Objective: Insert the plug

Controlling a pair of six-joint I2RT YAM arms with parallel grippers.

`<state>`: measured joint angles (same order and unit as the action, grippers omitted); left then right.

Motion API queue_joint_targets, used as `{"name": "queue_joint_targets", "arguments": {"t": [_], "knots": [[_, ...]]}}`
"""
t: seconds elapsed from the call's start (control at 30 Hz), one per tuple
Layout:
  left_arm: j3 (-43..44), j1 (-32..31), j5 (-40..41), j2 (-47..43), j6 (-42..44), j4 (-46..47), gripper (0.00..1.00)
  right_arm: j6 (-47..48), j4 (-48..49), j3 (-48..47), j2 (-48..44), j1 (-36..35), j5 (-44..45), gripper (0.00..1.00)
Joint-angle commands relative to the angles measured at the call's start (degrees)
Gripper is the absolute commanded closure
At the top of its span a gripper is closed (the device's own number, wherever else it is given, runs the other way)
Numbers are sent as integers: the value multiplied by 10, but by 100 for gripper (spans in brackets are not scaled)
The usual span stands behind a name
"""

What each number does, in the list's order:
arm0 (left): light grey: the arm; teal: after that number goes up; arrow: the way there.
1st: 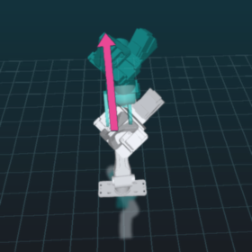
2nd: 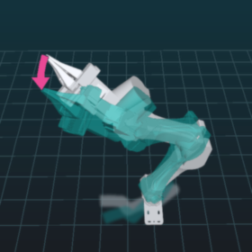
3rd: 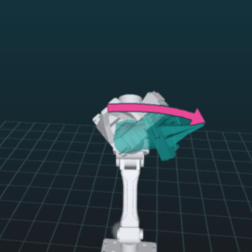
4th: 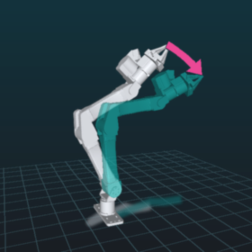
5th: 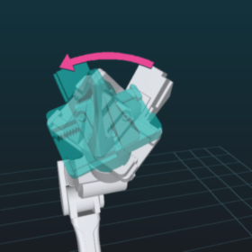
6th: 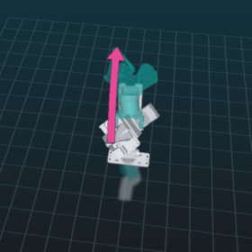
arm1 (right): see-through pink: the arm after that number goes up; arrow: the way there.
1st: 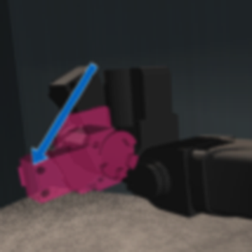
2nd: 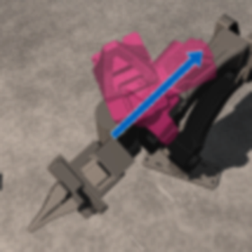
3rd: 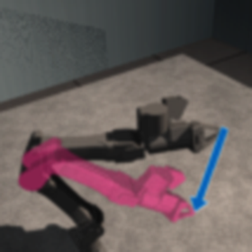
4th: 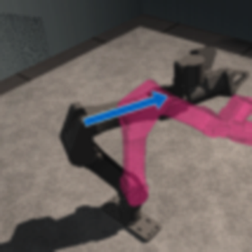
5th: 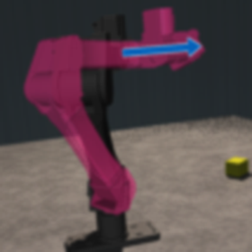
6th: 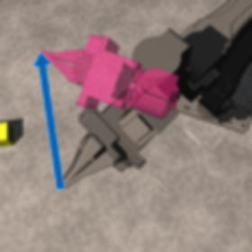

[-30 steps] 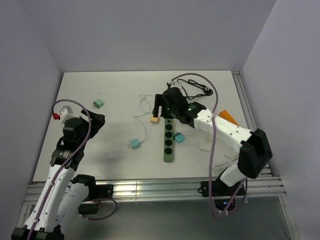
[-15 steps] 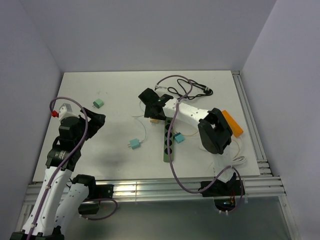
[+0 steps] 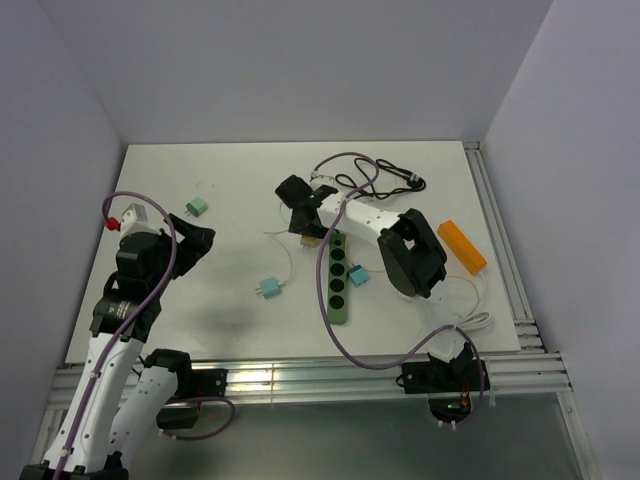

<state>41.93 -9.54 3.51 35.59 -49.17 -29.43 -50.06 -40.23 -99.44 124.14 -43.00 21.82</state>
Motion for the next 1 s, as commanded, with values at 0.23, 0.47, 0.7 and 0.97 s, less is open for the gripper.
{"name": "queue_joint_targets", "arguments": {"t": [0.23,0.47,0.7,0.97], "knots": [[17,0,-40,7,13,28,13,3,2,-37,45,23,-17,36],[17,0,-110,19,29,46,20,22,43,-13,40,30,-61,70],[10,0,-223,62,47,94,34,58,76,24,-67,37,-53,100],[-25,-71,-237,87,0,239,28,73,137,160,-258,39,-110,100]]}}
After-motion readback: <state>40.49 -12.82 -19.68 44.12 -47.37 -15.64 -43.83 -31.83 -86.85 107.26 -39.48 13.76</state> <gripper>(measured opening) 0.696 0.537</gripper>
